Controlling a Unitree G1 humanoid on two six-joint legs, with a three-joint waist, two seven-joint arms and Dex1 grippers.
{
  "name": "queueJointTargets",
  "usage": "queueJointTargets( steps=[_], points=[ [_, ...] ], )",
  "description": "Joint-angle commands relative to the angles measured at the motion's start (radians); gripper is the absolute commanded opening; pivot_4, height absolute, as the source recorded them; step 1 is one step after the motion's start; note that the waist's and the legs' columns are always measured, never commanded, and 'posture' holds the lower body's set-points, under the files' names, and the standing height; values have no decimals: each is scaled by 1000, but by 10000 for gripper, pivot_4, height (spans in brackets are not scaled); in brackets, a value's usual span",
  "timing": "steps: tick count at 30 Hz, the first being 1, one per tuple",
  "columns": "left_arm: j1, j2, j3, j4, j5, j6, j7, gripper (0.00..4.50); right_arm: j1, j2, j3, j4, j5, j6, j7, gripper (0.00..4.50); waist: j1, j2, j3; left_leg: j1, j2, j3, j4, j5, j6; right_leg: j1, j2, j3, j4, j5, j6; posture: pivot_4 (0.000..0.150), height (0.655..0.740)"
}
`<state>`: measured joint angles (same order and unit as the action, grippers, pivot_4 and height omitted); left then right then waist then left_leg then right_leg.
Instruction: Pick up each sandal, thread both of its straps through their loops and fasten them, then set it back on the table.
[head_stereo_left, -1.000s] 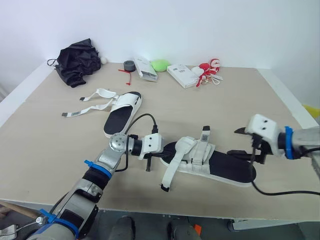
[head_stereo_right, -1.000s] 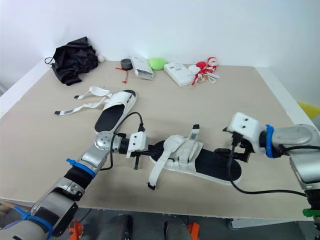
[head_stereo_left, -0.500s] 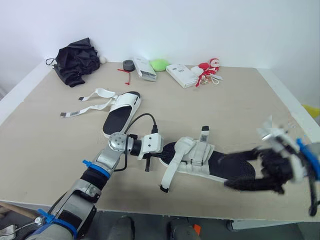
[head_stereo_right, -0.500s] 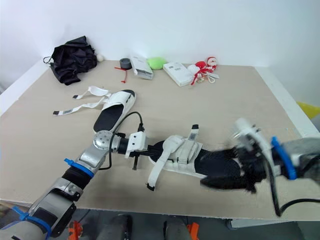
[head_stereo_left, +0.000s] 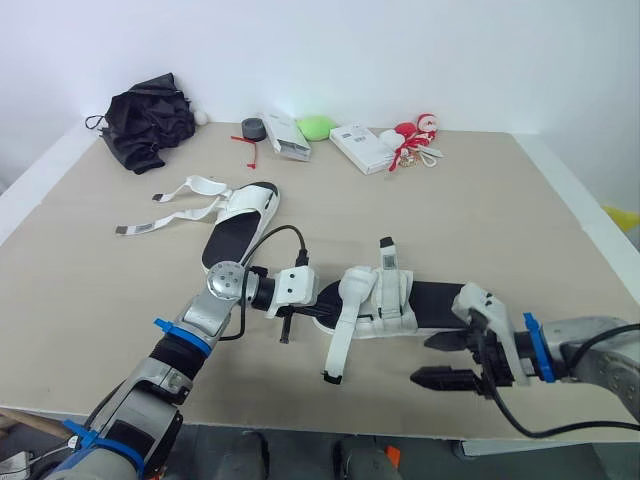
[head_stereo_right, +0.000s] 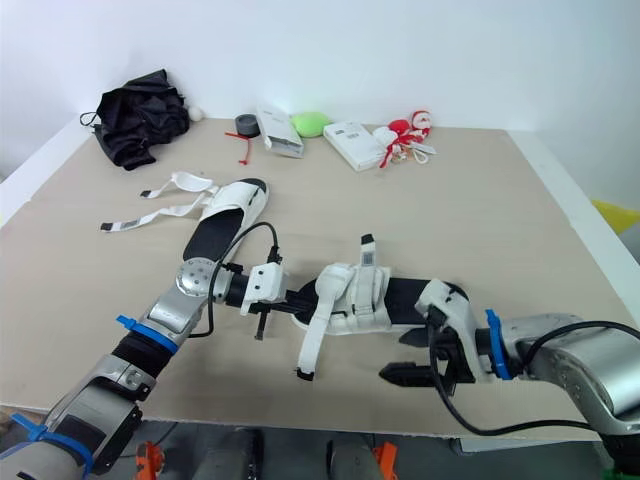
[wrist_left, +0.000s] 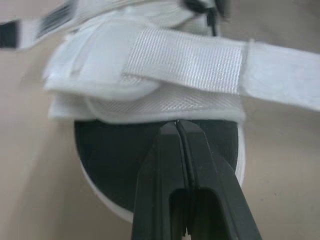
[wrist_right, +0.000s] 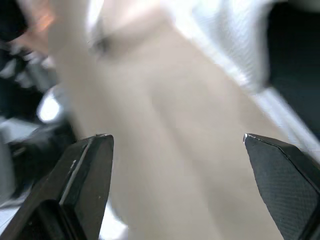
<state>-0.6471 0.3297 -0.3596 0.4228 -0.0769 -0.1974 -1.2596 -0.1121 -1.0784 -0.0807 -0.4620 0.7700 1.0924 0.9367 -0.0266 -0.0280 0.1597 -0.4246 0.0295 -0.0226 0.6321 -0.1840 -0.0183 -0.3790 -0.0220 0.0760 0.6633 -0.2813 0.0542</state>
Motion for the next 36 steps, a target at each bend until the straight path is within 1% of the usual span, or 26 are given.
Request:
queueJointTargets(
  steps=[1,3,5,8,9,11,14,16,17,19,23,28,29,31,32,33,34,35,36],
  points=[
    [26,21,-11,3,25,21,3,0,16,-28,-38,-34,59,3,73,44802,4,0,0,0,0,0,0,0,0,0,0,0,0,0,0,1500,7380],
    [30,22,-10,0,25,23,5,0,35,-28,-56,-72,112,23,98,44802,5,0,0,-1,0,-1,-2,-1,0,0,0,0,0,-1,1,1500,7380],
    [33,22,-10,-2,24,25,7,0,1,19,-68,-80,212,96,57,44802,4,0,0,-1,0,-2,-3,-1,1,-1,1,0,0,-1,1,1500,7380],
    [35,20,-11,-5,26,25,10,0,-112,149,-68,-27,399,260,-106,44802,2,0,0,0,1,-2,-2,-1,1,0,2,0,0,0,0,1500,7380],
    [36,19,-12,-10,25,27,11,0,-150,202,-59,0,430,317,-178,44802,0,-1,0,0,1,-2,-2,0,1,0,2,0,0,1,0,1500,7380],
    [39,19,-14,-20,25,29,14,0,-200,284,-49,33,445,394,-296,44802,2,-1,1,0,1,-4,-1,1,2,1,3,0,0,2,-2,1500,7380],
    [43,16,-18,-37,24,32,19,0,-248,374,-49,70,456,477,-412,44802,3,-1,1,-1,1,-4,-1,1,2,0,3,0,0,2,-2,1500,7380],
    [44,14,-18,-52,19,41,21,0,-264,403,-60,82,481,508,-451,44802,4,0,0,-2,0,-4,-1,1,2,-2,2,0,0,2,-2,1500,7380],
    [43,13,-17,-59,16,46,21,0,-271,415,-64,93,502,516,-474,44802,4,0,0,-4,0,-4,-1,1,2,-3,2,0,0,4,-5,1500,7380],
    [42,11,-17,-64,14,51,21,0,-285,436,-63,107,528,522,-510,44802,4,0,0,-5,0,-5,-2,1,2,-4,2,-1,0,4,-5,1500,7380],
    [30,1,-22,-50,19,41,19,0,-319,508,-44,144,621,522,-619,44802,4,0,0,-6,0,-7,-2,1,2,-4,3,-2,0,4,-5,1500,7380],
    [1,-13,-25,-3,32,13,23,0,-327,522,-17,158,714,520,-719,44802,5,0,0,-6,-1,-7,-1,1,2,-4,2,-3,0,3,-3,1500,7380],
    [-8,-17,-25,12,35,4,24,0,-327,518,-8,160,729,517,-736,40732,5,0,0,-6,-1,-7,0,1,2,-4,2,-3,0,3,-3,1500,7380],
    [-29,-24,-25,54,45,-23,31,0,-326,508,11,161,760,506,-766,37433,5,0,0,-6,-1,-7,0,1,2,-4,2,-3,0,3,-3,1500,7380],
    [-40,-29,-26,75,51,-39,34,0,-326,498,22,162,780,497,-782,31654,5,0,0,-7,-1,-7,0,1,3,-4,2,-3,0,3,-3,1500,7380],
    [-50,-34,-24,98,56,-55,41,0,-325,492,31,163,800,486,-795,29641,5,0,0,-7,-1,-7,0,1,3,-4,2,-3,0,3,-3,1500,7380],
    [-60,-38,-22,118,62,-70,48,0,-324,484,40,163,818,477,-807,26533,5,0,0,-7,-1,-7,0,1,3,-4,2,-3,0,3,-2,1500,7380],
    [-71,-42,-21,142,69,-87,56,0,-324,472,53,164,837,466,-818,19179,4,0,0,-7,-1,-7,1,1,3,-4,2,-3,0,3,-2,1500,7380],
    [-81,-47,-18,162,74,-102,64,0,-323,460,64,164,855,455,-828,17575,4,0,0,-7,-1,-7,1,1,3,-4,2,-2,0,3,-1,1500,7380]
  ],
)
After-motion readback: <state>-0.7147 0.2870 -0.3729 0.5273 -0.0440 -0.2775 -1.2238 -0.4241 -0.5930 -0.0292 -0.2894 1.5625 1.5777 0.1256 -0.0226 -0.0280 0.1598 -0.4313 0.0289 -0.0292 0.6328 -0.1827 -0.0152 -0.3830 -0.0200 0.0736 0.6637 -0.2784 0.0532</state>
